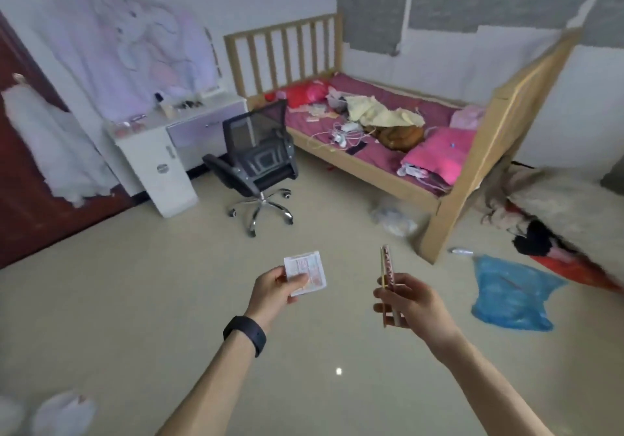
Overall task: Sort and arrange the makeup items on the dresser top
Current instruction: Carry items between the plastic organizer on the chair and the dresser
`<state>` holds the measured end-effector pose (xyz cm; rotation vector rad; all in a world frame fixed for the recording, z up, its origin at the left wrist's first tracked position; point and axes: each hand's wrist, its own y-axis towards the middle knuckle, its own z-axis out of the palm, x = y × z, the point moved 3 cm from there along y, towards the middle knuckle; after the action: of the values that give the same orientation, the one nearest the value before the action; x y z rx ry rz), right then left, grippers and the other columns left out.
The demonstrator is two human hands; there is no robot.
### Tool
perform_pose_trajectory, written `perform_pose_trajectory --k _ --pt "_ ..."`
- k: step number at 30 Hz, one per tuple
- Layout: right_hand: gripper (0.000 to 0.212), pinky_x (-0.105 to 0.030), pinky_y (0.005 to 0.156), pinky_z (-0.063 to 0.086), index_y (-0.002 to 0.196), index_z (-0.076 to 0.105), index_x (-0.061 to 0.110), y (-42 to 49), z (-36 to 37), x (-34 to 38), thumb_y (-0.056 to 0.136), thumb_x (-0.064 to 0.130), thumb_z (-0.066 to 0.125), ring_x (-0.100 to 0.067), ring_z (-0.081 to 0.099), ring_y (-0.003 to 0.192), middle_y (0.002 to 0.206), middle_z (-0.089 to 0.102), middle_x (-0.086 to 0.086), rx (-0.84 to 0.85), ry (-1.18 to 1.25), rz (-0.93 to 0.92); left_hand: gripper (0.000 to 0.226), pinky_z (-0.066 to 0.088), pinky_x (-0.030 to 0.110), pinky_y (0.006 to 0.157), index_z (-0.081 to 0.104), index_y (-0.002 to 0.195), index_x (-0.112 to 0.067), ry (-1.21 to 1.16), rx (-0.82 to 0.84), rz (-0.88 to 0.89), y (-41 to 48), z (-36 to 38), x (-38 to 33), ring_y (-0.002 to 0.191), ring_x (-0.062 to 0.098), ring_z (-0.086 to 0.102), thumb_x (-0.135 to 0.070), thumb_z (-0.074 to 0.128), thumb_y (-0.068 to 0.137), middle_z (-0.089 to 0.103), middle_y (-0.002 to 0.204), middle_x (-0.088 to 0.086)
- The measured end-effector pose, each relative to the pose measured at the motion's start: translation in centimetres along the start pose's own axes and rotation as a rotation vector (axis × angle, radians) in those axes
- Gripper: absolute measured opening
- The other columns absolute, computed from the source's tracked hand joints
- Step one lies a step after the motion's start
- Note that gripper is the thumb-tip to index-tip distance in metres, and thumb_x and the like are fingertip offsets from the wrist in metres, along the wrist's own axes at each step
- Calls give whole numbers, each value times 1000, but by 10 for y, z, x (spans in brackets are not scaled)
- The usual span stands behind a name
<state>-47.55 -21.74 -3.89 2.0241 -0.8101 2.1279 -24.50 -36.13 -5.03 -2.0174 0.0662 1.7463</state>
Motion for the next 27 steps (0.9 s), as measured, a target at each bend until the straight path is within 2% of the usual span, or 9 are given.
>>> perform_pose_trajectory --k 5,11,16,21,27 --pt "15 -46 79 60 100 72 12 42 116 35 86 8 77 -30 76 84 94 75 -12 148 -49 -49 12 58 33 83 77 95 -16 -118 -112 13 10 -115 -1 99 23 72 -17 79 84 77 99 5" --pt "17 -33 67 61 102 70 8 96 233 64 87 7 76 -32 76 85 101 72 -19 310 -80 -49 12 59 36 88 77 96 -17 -184 -279 35 32 -221 -13 98 20 71 -14 76 85 77 98 3" --pt "17 -37 72 60 103 70 8 157 336 80 87 7 76 -32 76 86 102 72 -19 424 -112 -52 16 59 36 89 75 102 -14 -191 -373 32 79 -310 -23 98 19 72 -14 75 86 76 102 6" --pt "10 -38 72 60 94 74 16 239 440 92 87 9 76 -32 76 85 98 73 -17 492 -91 -57 14 59 37 87 75 99 -18 -186 -463 -8 152 -406 -27 98 20 71 -14 76 86 76 101 3" --pt "14 -37 70 60 100 73 14 335 555 131 87 8 76 -29 76 83 94 75 -12 528 -88 -34 13 59 36 88 72 98 -23 -157 -547 -51 233 -513 -58 99 21 70 -15 73 88 74 106 2"
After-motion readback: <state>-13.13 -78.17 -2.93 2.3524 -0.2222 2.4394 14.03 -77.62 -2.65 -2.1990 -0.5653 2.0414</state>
